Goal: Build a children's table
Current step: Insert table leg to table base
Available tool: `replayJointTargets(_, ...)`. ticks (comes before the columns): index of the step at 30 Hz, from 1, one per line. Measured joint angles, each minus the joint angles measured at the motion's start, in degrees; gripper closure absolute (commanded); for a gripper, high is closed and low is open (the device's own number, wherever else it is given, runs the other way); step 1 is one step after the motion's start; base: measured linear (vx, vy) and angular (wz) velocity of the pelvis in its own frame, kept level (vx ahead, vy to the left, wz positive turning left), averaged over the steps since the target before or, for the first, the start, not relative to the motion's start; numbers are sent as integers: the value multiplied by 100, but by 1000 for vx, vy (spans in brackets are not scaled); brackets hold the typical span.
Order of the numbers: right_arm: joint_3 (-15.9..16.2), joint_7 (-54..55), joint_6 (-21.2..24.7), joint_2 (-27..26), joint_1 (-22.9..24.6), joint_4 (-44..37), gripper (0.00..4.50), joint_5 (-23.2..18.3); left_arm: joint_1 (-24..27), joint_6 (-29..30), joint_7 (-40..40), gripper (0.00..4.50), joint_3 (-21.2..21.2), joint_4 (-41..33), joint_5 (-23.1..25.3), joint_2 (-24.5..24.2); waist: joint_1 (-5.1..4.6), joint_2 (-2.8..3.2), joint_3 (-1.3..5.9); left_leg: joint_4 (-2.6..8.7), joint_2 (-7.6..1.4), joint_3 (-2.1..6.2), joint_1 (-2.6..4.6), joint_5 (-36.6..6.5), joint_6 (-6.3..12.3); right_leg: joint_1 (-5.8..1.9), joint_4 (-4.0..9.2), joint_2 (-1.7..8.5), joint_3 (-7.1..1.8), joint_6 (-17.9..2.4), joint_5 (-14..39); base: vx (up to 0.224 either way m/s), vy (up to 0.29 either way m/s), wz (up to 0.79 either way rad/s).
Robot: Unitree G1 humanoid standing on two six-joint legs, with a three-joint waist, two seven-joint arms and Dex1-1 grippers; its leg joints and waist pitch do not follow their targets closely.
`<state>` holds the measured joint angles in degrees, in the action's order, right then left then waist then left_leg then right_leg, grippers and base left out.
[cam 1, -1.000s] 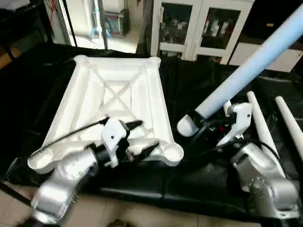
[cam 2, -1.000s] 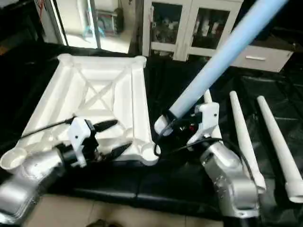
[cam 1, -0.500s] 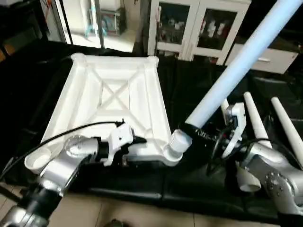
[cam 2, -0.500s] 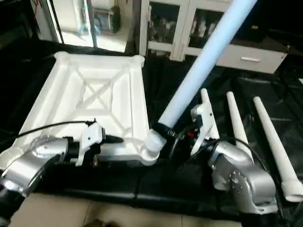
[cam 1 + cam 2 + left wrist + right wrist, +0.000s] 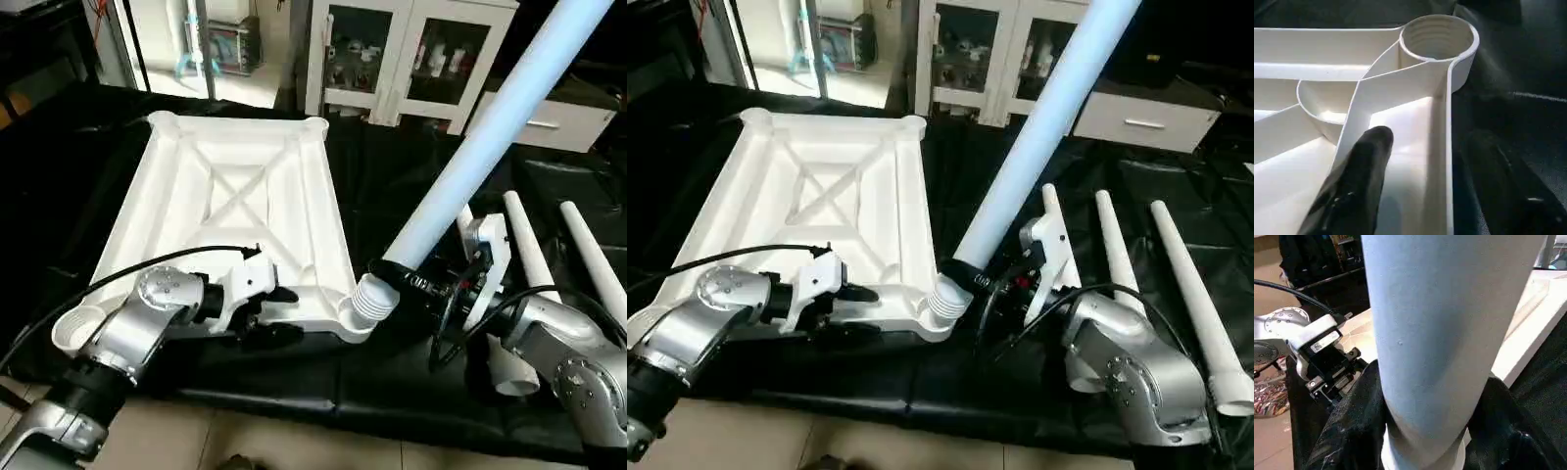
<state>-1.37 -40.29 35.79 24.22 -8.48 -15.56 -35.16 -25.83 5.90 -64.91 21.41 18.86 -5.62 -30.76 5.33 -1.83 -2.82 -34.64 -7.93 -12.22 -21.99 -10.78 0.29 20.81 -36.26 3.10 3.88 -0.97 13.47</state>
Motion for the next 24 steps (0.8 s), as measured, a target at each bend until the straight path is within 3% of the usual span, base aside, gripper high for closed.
replayJointTargets(17, 193, 26, -46, -12, -299, 308, 264, 247, -98, 449, -233, 356, 182, -147, 220, -7, 0, -8, 6, 0, 0, -22, 10, -5, 8, 0, -1, 12, -1, -1, -1, 0, 0, 0)
replayJointTargets(24, 326, 189, -225, -181, -434, 749, 264, 573, -8, 418, -289, 420, 269, -401, 470, -90, -20, -11, 13, 1, 0, -37, 12, -12, 20, 1, 3, 15, -7, -1, 0, 0, 0, 0)
